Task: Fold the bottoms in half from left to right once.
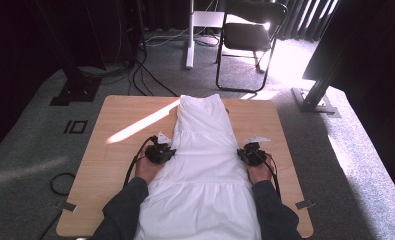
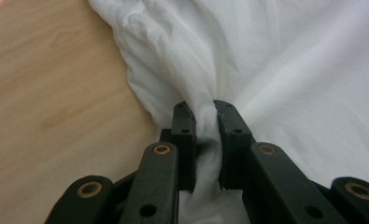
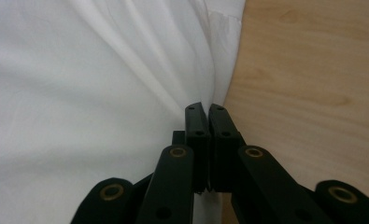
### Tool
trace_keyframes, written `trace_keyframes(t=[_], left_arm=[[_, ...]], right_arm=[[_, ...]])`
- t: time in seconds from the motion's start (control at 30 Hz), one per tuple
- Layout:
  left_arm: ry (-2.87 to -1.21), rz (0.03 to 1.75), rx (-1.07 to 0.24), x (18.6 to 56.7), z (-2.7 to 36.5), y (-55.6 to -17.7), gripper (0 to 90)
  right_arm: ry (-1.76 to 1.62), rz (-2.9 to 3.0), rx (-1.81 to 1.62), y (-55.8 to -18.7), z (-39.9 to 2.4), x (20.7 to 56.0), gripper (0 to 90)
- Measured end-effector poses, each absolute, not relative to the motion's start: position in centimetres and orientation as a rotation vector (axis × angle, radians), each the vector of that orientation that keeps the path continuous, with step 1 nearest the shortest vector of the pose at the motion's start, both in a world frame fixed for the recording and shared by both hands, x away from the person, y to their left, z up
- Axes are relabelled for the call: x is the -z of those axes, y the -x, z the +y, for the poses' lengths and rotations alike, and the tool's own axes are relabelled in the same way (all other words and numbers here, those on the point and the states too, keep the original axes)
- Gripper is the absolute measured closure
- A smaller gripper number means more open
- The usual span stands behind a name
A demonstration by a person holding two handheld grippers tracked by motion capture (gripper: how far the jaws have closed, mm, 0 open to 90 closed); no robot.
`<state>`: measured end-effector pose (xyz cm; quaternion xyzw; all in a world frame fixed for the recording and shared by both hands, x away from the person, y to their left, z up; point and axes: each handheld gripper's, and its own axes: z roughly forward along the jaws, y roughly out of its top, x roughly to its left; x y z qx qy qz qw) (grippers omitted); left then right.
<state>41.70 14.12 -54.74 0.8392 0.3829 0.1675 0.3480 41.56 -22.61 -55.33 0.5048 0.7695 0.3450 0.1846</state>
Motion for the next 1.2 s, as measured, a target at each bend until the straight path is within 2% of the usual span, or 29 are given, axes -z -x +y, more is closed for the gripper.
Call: trace_keyframes(t=[0.23,0.27,0.37,0.43,0.5,0.53,0.57,0.63,0.67,0.73,0.8,0.83,0.9,0.93,1.03,1.07,1.1,1.2], left_arm=[[-2.178,0.968,-0.406,54.9,15.7,-37.9,80.9],[-2.172,0.967,-0.398,55.0,15.9,-36.8,80.9],[-2.174,0.942,-0.362,55.1,16.3,-34.1,80.9],[-2.174,0.942,-0.362,55.1,16.3,-34.1,80.9],[-2.222,0.901,-0.327,54.8,16.3,-32.3,80.5],[-2.231,0.896,-0.316,54.8,16.3,-32.1,72.9],[-2.238,0.893,-0.318,54.6,16.4,-32.0,72.9],[-2.189,0.916,-0.312,54.0,16.9,-32.4,59.9],[-2.153,0.928,-0.305,53.6,17.2,-32.8,59.4],[-2.106,0.945,-0.319,52.7,17.5,-33.7,58.6],[-2.105,0.935,-0.343,51.9,16.9,-34.9,59.0],[-2.105,0.935,-0.343,51.9,16.9,-34.9,60.1],[-2.147,0.912,-0.362,51.8,15.5,-36.4,61.0],[-2.197,0.913,-0.361,52.5,14.1,-37.5,61.9],[-2.223,0.918,-0.36,53.0,13.6,-37.9,63.8],[-2.26,0.927,-0.359,54.2,12.8,-38.6,63.8],[-2.245,0.922,-0.364,54.3,12.8,-38.5,64.4],[-2.236,0.917,-0.361,54.4,13.0,-38.5,64.6]], right_arm=[[-1.36,2.275,-0.974,-37.8,-22.2,55.1,87.8],[-1.336,2.309,-0.976,-36.2,-22.1,55.1,87.7],[-1.312,2.337,-0.97,-34.7,-22.0,55.0,87.7],[-1.312,2.345,-0.968,-34.3,-22.0,55.0,87.7],[-1.31,2.37,-0.969,-33.4,-22.0,55.0,87.5],[-1.304,2.385,-0.969,-33.1,-22.0,54.9,83.3],[-1.304,2.385,-0.969,-33.1,-22.0,54.9,83.3],[-1.277,2.357,-1.021,-33.0,-22.1,54.3,71.2],[-1.269,2.34,-1.047,-33.1,-22.2,54.1,69.9],[-1.261,2.276,-1.123,-34.0,-22.3,52.9,66.8],[-1.239,2.249,-1.154,-35.1,-22.0,52.0,72.9],[-1.239,2.249,-1.154,-35.1,-22.0,52.0,72.9],[-1.23,2.235,-1.138,-38.0,-20.6,51.0,80.2],[-1.224,2.228,-1.128,-40.0,-19.6,50.7,80.4],[-1.253,2.224,-1.141,-42.3,-18.7,50.7,79.7],[-1.253,2.224,-1.141,-42.3,-18.7,50.7,78.6],[-1.323,2.243,-1.132,-44.8,-17.7,51.2,73.9],[-1.407,2.278,-1.097,-46.8,-16.9,52.5,66.7]])
